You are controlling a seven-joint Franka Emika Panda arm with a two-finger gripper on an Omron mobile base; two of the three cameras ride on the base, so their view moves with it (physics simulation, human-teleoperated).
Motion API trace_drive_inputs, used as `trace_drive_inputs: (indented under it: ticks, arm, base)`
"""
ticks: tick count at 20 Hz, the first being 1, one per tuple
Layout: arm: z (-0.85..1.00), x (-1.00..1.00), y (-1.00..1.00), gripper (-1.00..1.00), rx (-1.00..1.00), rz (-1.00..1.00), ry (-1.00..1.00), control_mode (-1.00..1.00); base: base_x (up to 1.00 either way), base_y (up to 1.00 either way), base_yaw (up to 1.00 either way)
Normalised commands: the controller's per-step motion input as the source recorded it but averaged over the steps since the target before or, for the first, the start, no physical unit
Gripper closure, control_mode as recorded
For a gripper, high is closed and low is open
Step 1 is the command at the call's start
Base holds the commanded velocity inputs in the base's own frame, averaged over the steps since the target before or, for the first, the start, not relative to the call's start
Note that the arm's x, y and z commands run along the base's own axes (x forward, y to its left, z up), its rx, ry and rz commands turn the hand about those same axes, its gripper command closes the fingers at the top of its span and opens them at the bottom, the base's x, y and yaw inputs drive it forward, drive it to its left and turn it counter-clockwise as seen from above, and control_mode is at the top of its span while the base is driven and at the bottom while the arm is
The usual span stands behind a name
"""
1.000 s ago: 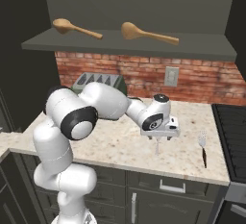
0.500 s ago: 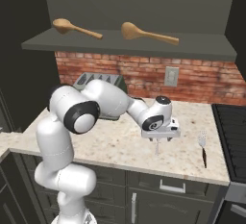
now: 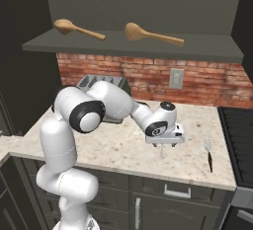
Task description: Organize the utensils by type. Pick up the wooden spoons from the counter and place them in the open cabinet. Then pick up the metallic utensils from the counter and place them in the open drawer.
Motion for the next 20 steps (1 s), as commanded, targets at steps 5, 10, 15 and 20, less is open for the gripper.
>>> trace_drive_inputs:
  ticks: [5,10,15,20]
  arm:
    - [-0.16,0.12,0.0,-1.0,0.0,0.0,0.0,-1.0]
    - [-0.19,0.1,0.0,-1.0,0.0,0.0,0.0,-1.0]
    - [-0.21,0.05,0.0,-1.0,0.0,0.0,0.0,-1.0]
    - [-0.23,0.01,0.05,-1.0,0.0,0.0,0.0,-1.0]
  base:
    - [0.0,0.0,0.0]
    - [0.0,0.0,0.0]
    - [0.0,0.0,0.0]
    - [0.0,0.0,0.0]
